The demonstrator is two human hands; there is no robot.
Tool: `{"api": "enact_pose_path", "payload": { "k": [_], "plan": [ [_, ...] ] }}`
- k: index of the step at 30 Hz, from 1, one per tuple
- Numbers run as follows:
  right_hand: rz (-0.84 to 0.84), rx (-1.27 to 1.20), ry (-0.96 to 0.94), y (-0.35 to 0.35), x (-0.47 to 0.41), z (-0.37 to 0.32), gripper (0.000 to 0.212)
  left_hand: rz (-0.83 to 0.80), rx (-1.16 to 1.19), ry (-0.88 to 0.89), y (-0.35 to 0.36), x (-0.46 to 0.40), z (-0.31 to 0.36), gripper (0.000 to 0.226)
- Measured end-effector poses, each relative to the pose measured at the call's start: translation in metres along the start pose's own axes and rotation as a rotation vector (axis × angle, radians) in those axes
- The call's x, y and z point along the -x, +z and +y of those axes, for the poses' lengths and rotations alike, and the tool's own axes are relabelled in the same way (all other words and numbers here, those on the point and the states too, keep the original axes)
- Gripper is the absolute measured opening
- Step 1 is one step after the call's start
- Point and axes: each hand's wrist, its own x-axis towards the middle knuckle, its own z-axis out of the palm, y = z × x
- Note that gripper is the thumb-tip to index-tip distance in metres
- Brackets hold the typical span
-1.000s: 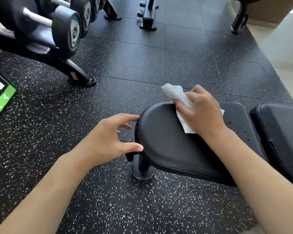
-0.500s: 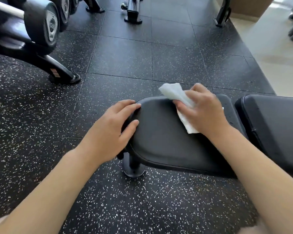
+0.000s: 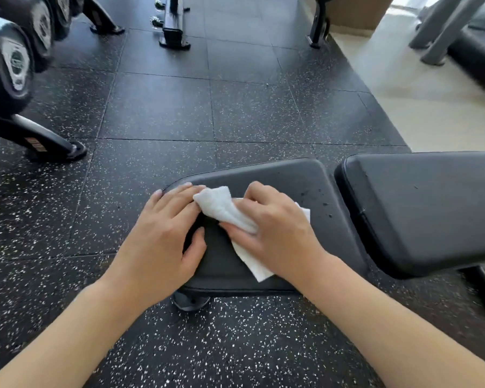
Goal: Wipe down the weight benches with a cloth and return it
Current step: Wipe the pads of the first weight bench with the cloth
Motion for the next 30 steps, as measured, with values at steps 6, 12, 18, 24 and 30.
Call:
{"api": "enact_pose_path", "payload": {
  "k": [6,12,18,24,30],
  "plan": [
    [0.112,0.136,0.42,-0.035,0.0,0.092,0.035,-0.139,-0.088,-0.001,0.007,-0.029,0.031,0.056],
    [0.104,0.137,0.351,-0.024,0.004,0.057,0.037,-0.096,-0.048,0.015,0.014,-0.04,0.027,0.055],
    [0.041,0.154,0.181,-0.02,-0.011,0.051,0.031,-0.058,-0.01,0.046,0.013,-0.037,0.019,0.051],
    [0.122,0.168,0.631,-0.037,-0.032,0.115,0.04,-0.002,0.028,0.044,0.013,-0.031,0.018,0.043],
    [0.031,0.074,0.225,-0.001,-0.036,0.026,0.029,0.052,0.04,0.048,0.015,-0.034,0.019,0.04]
  ]
}}
